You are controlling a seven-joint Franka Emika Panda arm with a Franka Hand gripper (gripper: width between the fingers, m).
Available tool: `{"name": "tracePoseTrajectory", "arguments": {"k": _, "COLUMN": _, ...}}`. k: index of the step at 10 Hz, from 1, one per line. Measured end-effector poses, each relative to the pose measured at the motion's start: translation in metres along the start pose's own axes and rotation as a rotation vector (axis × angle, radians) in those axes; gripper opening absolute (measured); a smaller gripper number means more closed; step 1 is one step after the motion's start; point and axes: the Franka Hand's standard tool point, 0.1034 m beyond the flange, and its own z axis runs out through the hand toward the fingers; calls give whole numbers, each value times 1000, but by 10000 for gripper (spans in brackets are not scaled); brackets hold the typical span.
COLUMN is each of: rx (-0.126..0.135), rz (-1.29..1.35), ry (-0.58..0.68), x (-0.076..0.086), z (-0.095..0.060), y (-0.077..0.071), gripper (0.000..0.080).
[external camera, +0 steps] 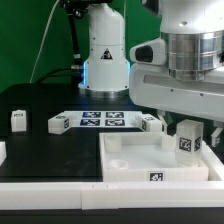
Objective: Assemble one leg
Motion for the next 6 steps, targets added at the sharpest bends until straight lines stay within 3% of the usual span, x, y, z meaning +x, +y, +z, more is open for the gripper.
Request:
{"name": "tracePoseTrajectory", "arguments": {"k": 1, "rx": -15, "rz": -57, "ry": -17, "x": -5, "z": -1, "y": -3, "gripper": 624}}
{"name": "tracePoseTrajectory", "arguments": {"k": 6, "rx": -9, "rz": -687, "ry": 13, "x": -4, "z": 2, "y": -4, "gripper": 649}}
